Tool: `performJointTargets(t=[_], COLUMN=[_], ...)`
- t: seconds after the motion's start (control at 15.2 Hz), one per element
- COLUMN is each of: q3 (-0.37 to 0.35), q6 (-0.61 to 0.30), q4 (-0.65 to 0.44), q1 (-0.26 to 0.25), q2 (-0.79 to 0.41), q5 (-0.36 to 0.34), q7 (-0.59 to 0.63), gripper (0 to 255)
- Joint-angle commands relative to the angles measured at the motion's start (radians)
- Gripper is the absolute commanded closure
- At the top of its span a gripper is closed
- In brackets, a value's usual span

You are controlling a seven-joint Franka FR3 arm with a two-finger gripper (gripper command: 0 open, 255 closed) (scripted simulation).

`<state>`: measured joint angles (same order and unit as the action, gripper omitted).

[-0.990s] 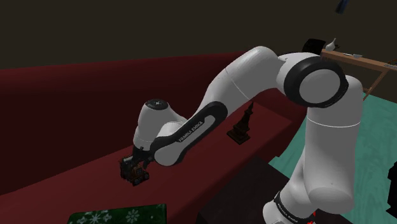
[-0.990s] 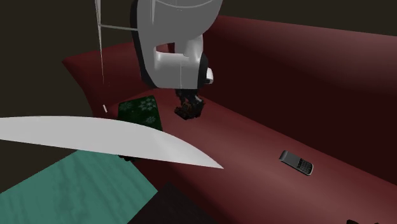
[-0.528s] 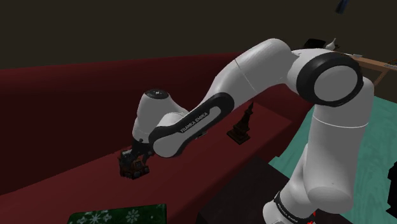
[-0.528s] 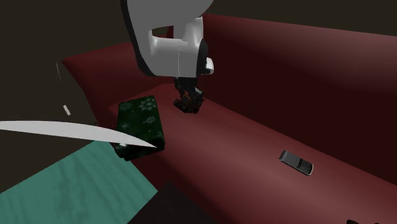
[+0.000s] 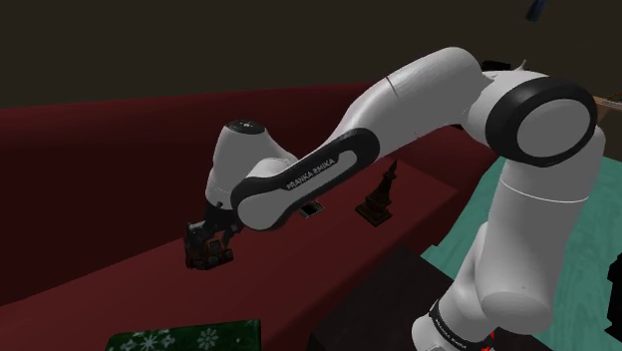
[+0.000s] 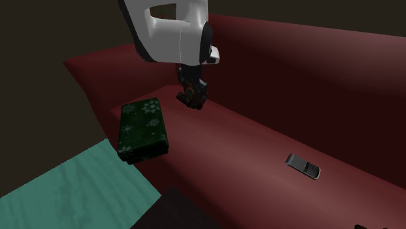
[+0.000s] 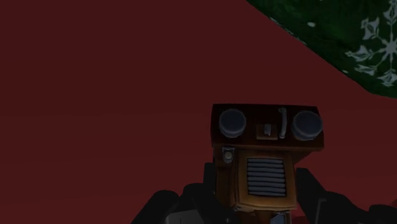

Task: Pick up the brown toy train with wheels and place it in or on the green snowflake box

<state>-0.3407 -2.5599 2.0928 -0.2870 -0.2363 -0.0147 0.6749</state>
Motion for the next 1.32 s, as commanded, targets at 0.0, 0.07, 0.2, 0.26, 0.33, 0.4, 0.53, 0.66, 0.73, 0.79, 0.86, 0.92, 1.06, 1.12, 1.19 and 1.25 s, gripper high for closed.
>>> performJointTargets(t=[0.0, 0.07, 0.2, 0.26, 0.33, 0.4, 0.53, 0.66, 0.73, 0.79, 0.86, 0.92, 1.06, 1.12, 1.19, 1.25], q3=[-0.003, -0.005, -0.007, -0.008, -0.009, -0.010, -0.018, -0.033, -0.041, -0.049, -0.057, -0.066, -0.083, -0.092, -0.101, -0.109], q6=[0.024, 0.036, 0.060, 0.072, 0.085, 0.097, 0.097, 0.091, 0.089, 0.087, 0.086, 0.085, 0.085, 0.086, 0.087, 0.088], q4=[-0.009, -0.013, -0.022, -0.027, -0.032, -0.038, -0.026, -0.003, 0.006, 0.015, 0.022, 0.028, 0.037, 0.039, 0.041, 0.041], q1=[0.003, 0.004, 0.007, 0.008, 0.009, 0.010, -0.003, -0.030, -0.043, -0.057, -0.071, -0.084, -0.111, -0.125, -0.139, -0.153], q2=[0.017, 0.025, 0.041, 0.049, 0.056, 0.063, 0.077, 0.096, 0.105, 0.113, 0.120, 0.126, 0.136, 0.139, 0.142, 0.143], q5=[0.008, 0.012, 0.020, 0.023, 0.026, 0.030, 0.027, 0.017, 0.012, 0.007, 0.000, -0.006, -0.021, -0.029, -0.038, -0.047], q7=[-0.005, -0.007, -0.011, -0.012, -0.014, -0.016, 0.008, 0.058, 0.084, 0.110, 0.137, 0.164, 0.219, 0.248, 0.277, 0.306], gripper=[255, 255, 255, 255, 255, 255, 255, 255, 255, 255, 255, 255, 255, 255, 255, 255])
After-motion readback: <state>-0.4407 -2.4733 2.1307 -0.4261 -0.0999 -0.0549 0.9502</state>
